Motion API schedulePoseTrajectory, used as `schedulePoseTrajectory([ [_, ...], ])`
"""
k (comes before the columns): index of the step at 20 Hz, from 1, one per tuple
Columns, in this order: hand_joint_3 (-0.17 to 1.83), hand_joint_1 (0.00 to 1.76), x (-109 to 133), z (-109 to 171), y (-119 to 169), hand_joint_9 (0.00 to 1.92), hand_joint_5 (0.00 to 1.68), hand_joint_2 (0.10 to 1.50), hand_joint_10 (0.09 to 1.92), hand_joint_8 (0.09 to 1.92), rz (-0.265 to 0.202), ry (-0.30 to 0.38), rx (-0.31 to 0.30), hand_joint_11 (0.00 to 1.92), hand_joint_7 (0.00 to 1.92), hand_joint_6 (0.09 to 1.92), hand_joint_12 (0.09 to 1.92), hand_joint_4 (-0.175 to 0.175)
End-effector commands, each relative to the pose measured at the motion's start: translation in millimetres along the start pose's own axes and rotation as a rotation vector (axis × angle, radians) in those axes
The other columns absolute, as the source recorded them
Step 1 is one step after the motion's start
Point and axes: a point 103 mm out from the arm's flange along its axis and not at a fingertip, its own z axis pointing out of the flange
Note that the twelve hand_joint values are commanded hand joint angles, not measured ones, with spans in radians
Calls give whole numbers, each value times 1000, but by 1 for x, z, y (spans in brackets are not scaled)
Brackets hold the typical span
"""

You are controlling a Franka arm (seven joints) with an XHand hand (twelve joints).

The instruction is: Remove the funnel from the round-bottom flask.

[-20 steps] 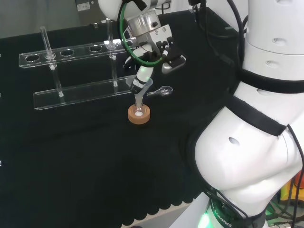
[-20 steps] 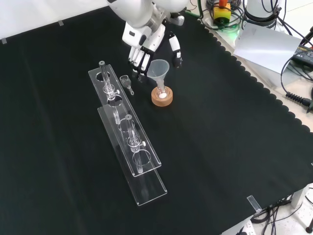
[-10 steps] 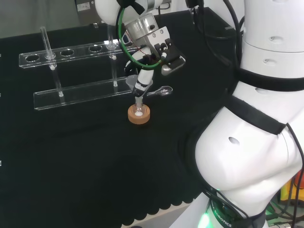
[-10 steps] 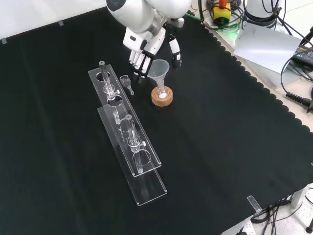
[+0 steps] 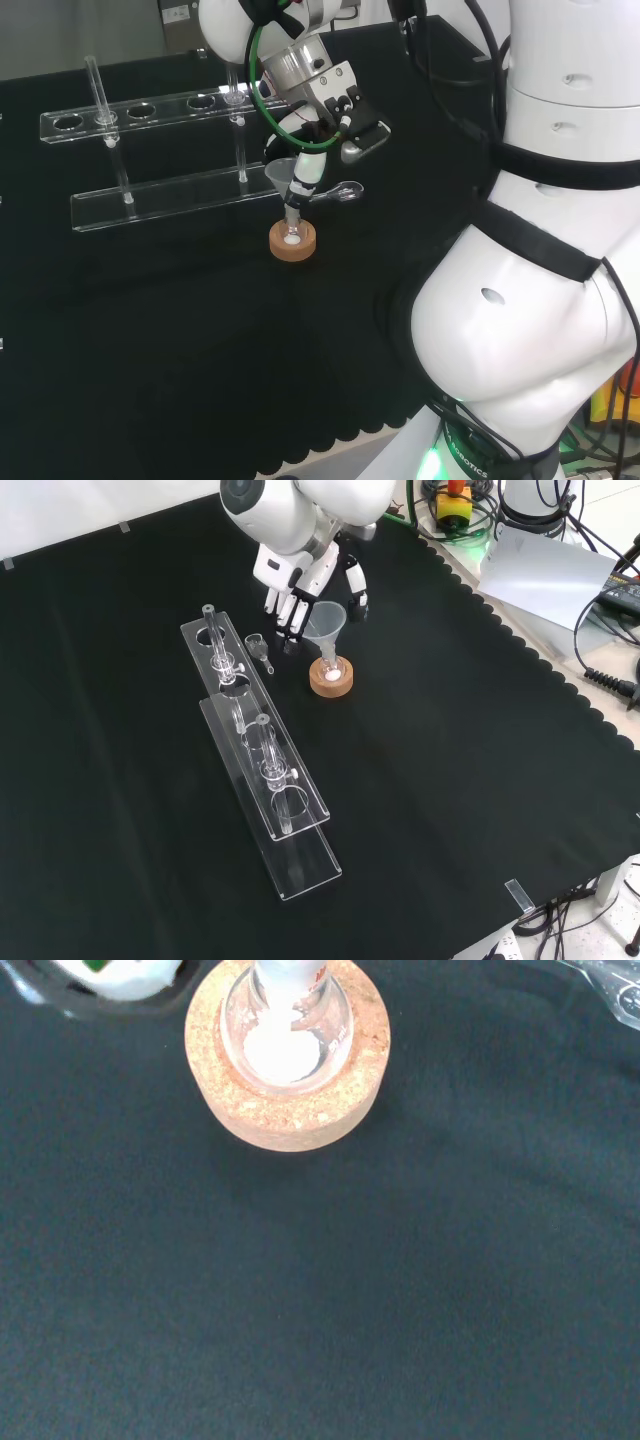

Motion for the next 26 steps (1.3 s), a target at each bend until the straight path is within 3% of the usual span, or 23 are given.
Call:
schedulePoseTrajectory([
  [1, 454, 769, 4, -2, 0, 662, 319, 647, 571, 652, -2, -39, -57, 351, 279, 87, 1450, 29],
  [7, 504, 800, 7, -5, -3, 857, 530, 662, 495, 622, 5, -78, -114, 438, 499, 87, 1369, 17],
  [14, 518, 808, 6, -17, -15, 912, 694, 678, 469, 614, 7, -88, -144, 476, 569, 134, 1340, 18],
  [23, 522, 798, 1, -41, -43, 928, 781, 686, 461, 611, 26, -62, -145, 479, 586, 191, 1332, 19],
  [26, 522, 795, 1, -47, -50, 943, 752, 687, 427, 593, 31, -59, -153, 477, 597, 288, 1330, 18],
])
